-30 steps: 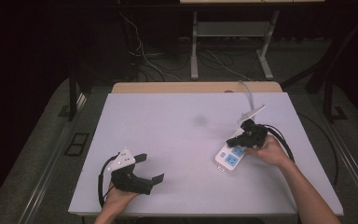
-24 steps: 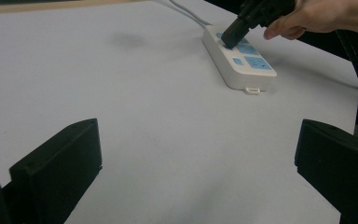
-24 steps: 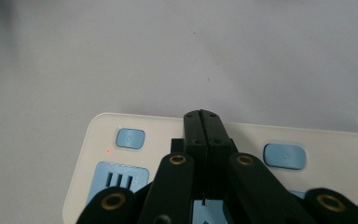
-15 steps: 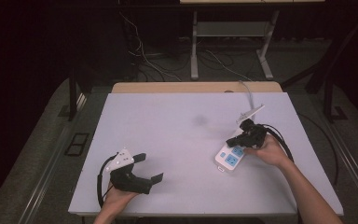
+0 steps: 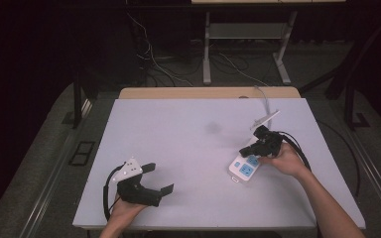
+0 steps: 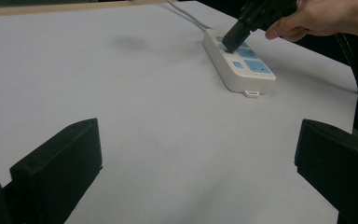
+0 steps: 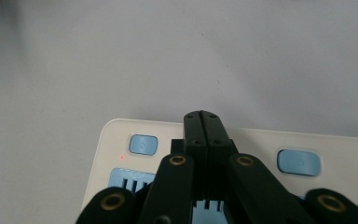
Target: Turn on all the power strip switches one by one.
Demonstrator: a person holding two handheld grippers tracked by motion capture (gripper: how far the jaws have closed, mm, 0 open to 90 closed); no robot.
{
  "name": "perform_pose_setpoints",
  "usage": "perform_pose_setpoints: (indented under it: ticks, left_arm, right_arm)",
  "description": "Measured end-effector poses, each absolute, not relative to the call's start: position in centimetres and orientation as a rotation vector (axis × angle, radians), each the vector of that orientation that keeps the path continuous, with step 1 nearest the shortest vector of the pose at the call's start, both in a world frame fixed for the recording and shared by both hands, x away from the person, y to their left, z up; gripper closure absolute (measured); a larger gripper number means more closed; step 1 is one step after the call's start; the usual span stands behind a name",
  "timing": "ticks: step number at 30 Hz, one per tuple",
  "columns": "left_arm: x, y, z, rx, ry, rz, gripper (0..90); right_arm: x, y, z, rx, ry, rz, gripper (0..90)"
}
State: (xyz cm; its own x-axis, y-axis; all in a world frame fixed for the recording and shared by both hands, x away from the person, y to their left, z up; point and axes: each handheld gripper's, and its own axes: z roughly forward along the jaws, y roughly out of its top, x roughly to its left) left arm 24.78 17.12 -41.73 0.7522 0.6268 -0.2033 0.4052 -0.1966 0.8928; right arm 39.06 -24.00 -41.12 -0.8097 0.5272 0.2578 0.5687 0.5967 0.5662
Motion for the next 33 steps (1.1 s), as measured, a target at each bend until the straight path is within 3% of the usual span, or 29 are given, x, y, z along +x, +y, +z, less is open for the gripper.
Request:
perform_pose_setpoints:
  ticks: [19, 33]
  left_arm:
    - [24.8, 17.1, -41.7, 1.824, 0.802, 0.246, 0.0]
    - [24.8, 17.3, -41.7, 1.817, 0.804, 0.253, 0.0]
  right_arm:
    - [39.9, -25.4, -37.6, -0.976, -2.786, -1.045, 90.0]
    - [41.3, -26.9, -38.3, -1.041, -2.761, -1.045, 89.9]
